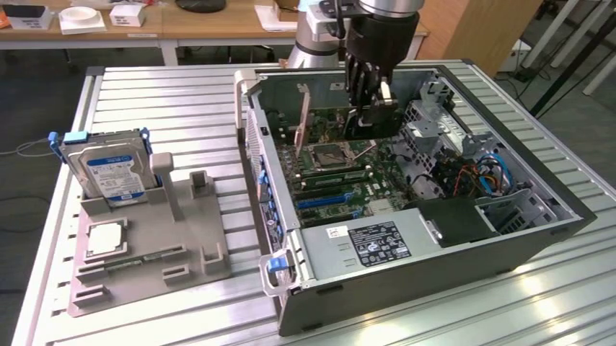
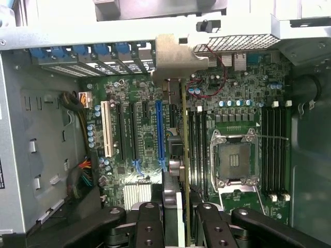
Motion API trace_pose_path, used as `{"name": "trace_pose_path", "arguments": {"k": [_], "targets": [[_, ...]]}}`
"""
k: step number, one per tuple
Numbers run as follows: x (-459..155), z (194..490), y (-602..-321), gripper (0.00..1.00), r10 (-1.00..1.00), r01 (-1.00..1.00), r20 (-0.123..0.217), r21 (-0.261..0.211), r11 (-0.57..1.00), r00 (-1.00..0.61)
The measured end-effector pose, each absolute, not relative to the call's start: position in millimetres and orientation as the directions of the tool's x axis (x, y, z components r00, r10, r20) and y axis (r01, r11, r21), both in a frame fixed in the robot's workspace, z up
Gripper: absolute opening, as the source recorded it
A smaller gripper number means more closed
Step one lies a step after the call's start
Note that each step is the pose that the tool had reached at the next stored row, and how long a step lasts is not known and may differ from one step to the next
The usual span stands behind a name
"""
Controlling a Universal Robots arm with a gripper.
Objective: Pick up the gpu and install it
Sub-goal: 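Insert the gpu into the slot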
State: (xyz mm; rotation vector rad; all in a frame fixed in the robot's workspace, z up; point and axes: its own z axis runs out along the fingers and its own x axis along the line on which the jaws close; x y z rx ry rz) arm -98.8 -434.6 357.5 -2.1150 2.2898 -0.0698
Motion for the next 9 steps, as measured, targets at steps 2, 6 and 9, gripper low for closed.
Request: {"name": "trace_pose_path", "arguments": {"k": [2,6,9], "targets": [[-98.7,356.6,-434.6,0.29,-0.997,-0.996,0.013,-0.05,0.079,-0.079],[-98.8,354.5,-434.6,0.29,-0.997,-0.995,0.012,-0.055,0.079,-0.08],[-98.8,352.6,-434.7,0.29,-0.997,-0.995,0.012,-0.061,0.079,-0.08]]}}
